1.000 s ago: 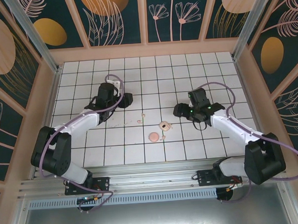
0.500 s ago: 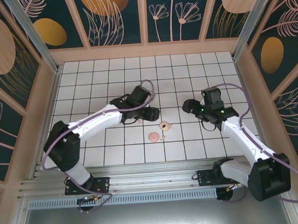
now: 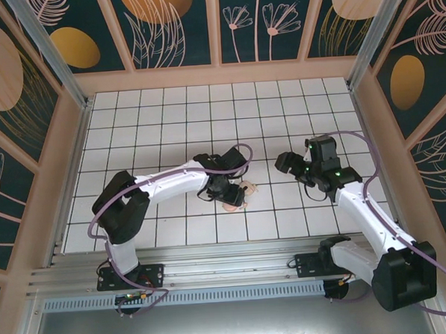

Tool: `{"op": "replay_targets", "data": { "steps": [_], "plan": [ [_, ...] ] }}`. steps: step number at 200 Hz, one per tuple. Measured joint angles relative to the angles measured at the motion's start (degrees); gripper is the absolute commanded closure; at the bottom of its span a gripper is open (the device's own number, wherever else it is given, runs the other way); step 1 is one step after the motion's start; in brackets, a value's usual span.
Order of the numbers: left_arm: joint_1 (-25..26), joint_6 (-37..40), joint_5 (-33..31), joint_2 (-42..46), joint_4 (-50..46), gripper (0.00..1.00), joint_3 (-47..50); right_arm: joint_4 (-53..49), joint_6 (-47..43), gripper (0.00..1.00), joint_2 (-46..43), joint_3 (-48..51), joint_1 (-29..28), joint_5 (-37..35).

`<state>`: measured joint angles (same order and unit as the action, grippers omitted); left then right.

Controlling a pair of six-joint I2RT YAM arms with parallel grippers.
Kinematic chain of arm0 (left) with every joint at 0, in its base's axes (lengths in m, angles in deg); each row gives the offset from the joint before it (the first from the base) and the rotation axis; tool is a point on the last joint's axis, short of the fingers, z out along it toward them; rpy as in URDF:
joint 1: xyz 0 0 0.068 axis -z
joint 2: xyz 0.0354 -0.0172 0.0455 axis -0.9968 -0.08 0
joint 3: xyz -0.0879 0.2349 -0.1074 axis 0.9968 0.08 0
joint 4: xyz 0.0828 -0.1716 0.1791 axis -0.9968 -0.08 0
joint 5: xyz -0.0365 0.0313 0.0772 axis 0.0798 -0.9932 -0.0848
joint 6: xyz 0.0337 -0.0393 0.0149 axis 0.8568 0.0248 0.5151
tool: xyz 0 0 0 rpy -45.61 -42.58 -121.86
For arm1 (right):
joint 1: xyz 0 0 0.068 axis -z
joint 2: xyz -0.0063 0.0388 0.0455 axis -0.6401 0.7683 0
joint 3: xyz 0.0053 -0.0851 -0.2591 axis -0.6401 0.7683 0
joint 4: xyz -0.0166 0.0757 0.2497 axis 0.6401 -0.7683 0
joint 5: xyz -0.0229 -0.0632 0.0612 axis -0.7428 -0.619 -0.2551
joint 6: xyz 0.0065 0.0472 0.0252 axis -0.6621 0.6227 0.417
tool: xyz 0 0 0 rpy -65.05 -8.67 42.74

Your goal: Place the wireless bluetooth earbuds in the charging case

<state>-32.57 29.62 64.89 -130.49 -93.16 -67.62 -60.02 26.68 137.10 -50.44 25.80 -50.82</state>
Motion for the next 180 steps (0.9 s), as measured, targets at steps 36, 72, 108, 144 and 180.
{"op": "replay_targets", "data": {
  "steps": [36, 72, 108, 144, 180],
  "plan": [
    [0.0, 0.0, 0.0, -0.5, -0.2, 0.41, 0.0, 0.0, 0.0, 0.2, 0.0, 0.0, 0.0, 0.2],
    [0.0, 0.0, 0.0, -2.1, -0.2, 0.4, -0.8, 0.0, 0.1, 0.2, 0.0, 0.0, 0.0, 0.5],
    [0.0, 0.0, 0.0, -4.0, -0.6, 0.4, -2.5, 0.0, 0.2, 0.2, 0.0, 0.0, 0.0, 1.0],
    [0.0, 0.1, -0.1, -5.4, -1.5, 0.4, -3.5, 0.1, 0.2, 0.2, 0.0, 0.0, 0.0, 1.1],
    [0.0, 0.7, -0.5, -6.7, -2.4, 0.4, -4.2, 0.6, 0.2, 0.21, 0.0, 0.1, 0.0, 1.2]
  ]
}}
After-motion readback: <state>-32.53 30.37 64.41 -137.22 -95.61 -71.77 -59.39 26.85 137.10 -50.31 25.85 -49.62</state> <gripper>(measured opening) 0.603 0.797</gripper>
